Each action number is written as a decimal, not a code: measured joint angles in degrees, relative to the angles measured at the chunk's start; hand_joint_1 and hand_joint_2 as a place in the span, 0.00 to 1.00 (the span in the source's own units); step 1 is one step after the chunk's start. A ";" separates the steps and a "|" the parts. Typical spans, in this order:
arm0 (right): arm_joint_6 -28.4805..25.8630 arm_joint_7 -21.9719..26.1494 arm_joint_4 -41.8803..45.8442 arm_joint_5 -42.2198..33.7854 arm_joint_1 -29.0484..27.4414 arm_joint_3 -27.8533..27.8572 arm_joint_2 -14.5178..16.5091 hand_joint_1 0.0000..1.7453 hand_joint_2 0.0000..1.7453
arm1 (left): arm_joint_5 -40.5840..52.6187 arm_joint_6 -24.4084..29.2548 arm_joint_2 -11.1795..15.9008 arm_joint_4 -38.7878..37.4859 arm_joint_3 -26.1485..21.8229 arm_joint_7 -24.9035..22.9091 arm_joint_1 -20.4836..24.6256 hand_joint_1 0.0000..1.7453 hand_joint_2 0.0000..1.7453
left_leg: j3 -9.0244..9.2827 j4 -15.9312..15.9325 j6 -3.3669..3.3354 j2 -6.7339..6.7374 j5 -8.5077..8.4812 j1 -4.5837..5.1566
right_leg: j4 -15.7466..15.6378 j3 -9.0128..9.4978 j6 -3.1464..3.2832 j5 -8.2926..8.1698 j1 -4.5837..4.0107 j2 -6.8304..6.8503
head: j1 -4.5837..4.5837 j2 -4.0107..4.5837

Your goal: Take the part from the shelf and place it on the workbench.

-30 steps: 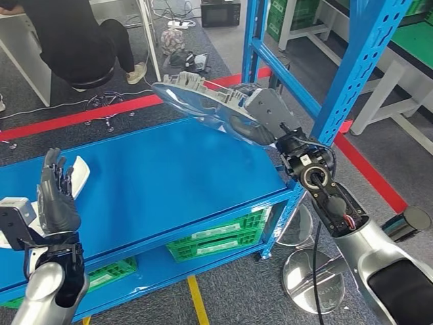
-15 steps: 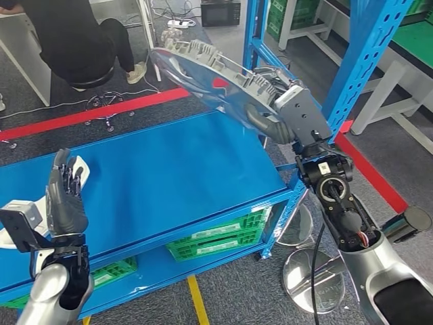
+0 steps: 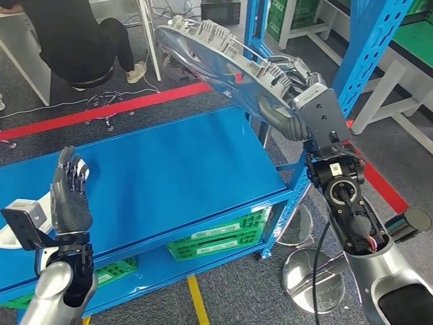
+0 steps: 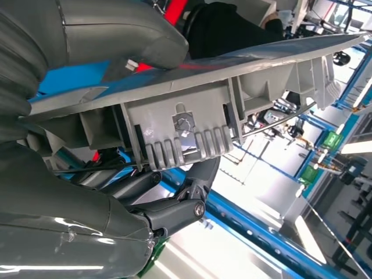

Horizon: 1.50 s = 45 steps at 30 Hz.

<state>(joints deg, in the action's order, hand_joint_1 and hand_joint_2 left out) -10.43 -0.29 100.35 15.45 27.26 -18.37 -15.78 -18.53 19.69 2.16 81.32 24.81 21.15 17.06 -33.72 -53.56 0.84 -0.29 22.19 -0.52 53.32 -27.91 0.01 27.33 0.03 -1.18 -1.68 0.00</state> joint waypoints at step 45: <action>0.05 5.15 6.68 2.81 -0.37 -1.63 0.00 1.00 1.00 | 4.43 0.89 -1.13 -1.63 0.00 1.91 -0.52 0.00 1.00 | -0.15 0.01 0.00 -0.05 0.00 0.01 | 0.01 -0.06 0.00 0.00 -0.04 0.07 | -0.05 0.00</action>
<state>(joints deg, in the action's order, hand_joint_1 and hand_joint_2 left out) -10.37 4.86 107.03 18.26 26.89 -20.00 -15.78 -14.11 20.58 1.03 79.70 24.81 23.06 16.54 -33.87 -53.55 0.84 -0.34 22.19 -0.51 53.33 -27.97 0.01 27.34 -0.01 -1.11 -1.73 0.00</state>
